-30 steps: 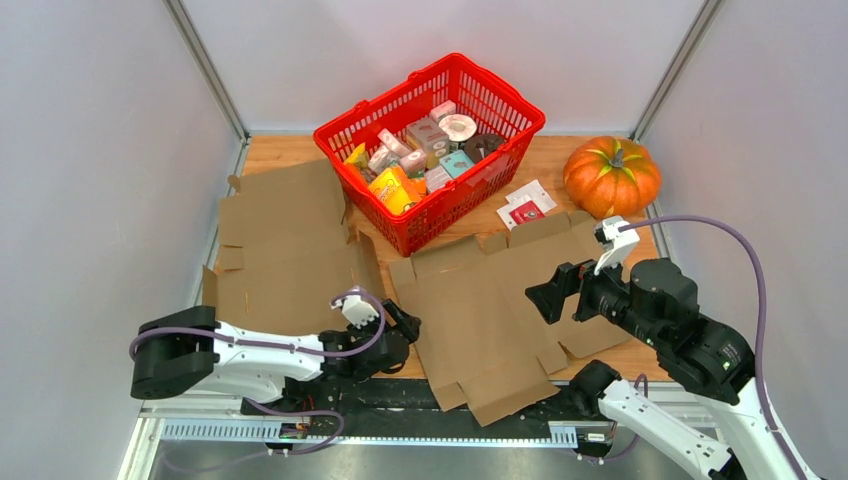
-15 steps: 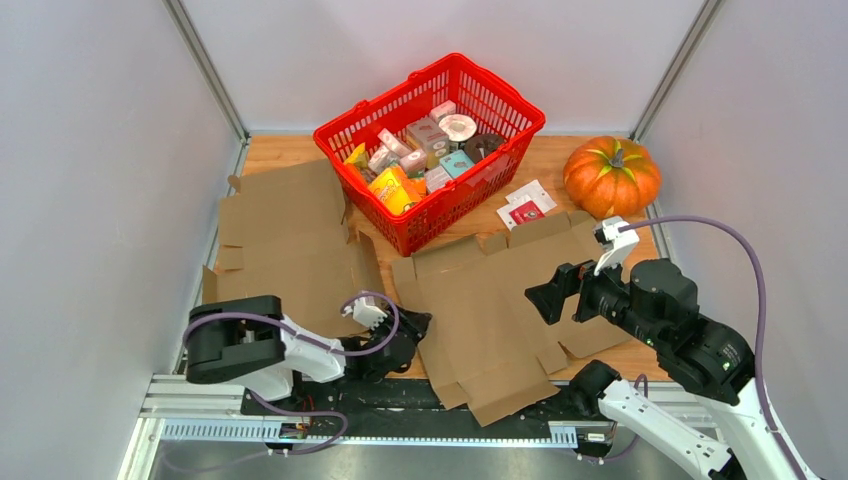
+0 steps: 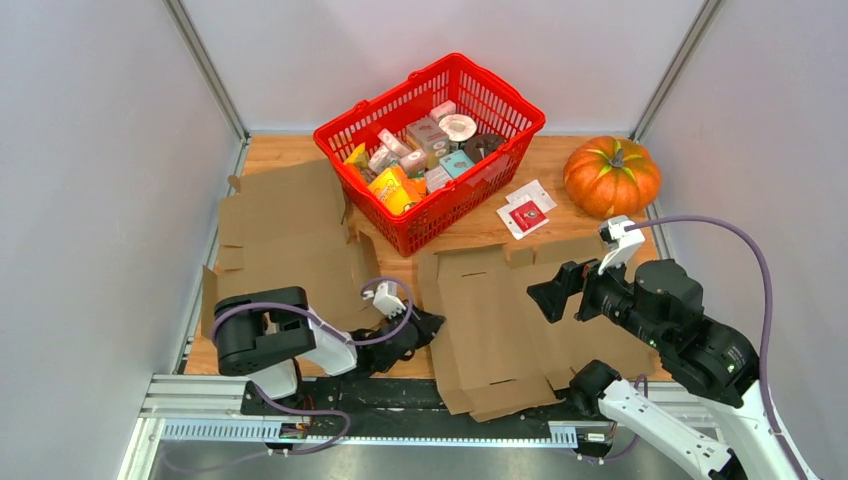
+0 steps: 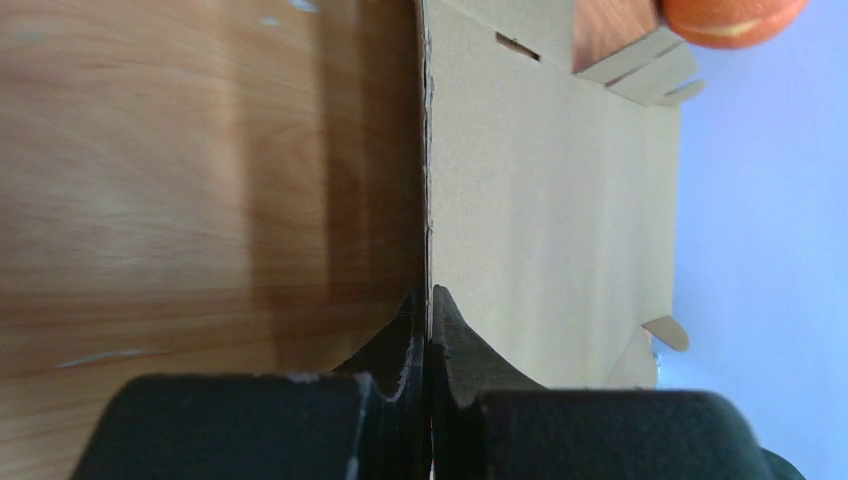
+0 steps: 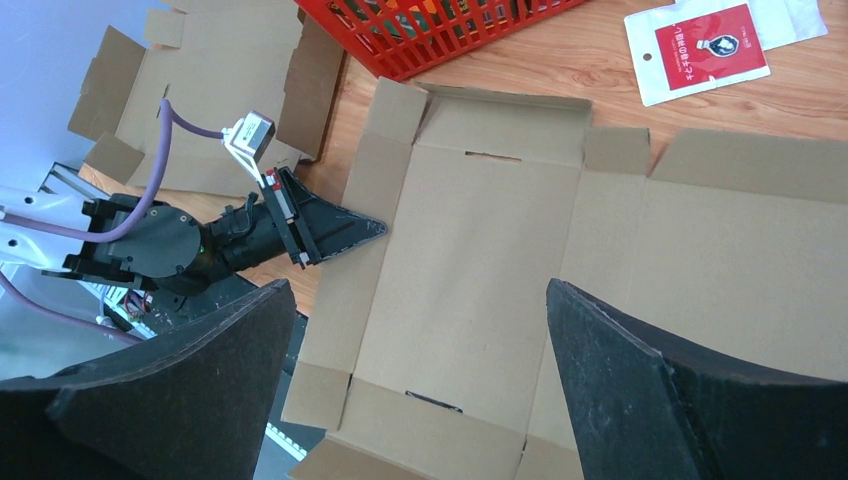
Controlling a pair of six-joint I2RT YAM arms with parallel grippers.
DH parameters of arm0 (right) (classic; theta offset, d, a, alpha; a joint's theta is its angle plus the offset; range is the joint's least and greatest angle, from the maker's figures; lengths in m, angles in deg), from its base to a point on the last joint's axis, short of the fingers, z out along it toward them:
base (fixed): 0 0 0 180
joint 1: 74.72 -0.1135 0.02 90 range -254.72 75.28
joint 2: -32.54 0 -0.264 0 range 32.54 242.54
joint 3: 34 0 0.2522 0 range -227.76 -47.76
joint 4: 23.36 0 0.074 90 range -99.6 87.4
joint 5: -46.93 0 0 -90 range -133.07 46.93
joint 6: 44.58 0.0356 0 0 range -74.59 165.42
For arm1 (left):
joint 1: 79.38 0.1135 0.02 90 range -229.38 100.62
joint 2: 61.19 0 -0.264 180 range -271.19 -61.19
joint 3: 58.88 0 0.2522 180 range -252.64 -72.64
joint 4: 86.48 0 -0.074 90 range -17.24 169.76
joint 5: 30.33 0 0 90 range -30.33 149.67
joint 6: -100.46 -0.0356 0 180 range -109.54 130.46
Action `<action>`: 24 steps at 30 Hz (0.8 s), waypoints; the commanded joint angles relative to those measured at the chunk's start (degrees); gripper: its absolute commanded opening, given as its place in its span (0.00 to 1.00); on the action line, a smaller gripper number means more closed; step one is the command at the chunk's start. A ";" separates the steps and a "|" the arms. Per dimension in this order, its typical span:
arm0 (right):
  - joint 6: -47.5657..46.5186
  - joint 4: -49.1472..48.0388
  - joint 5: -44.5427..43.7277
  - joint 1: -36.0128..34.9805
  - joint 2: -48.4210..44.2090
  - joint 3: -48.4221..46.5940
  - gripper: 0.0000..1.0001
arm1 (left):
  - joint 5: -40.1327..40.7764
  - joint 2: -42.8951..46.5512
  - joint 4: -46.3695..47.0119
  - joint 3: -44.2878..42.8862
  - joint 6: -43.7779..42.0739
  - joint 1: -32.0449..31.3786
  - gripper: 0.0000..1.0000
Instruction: Fold the paper box
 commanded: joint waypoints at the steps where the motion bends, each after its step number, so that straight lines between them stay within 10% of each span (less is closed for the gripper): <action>1: -0.24 -0.91 -1.71 -0.15 -0.37 -2.39 1.00 | -5.84 5.36 -1.71 -4.94 -11.20 -0.92 0.03; 12: -4.27 -0.73 -5.84 -0.15 1.64 -3.62 1.00 | -7.15 22.25 -42.16 -26.63 -41.27 0.03 0.00; 24: -21.13 -8.02 -0.23 -0.15 16.31 -11.87 1.00 | -34.49 29.10 -81.27 -48.36 -72.47 11.82 0.00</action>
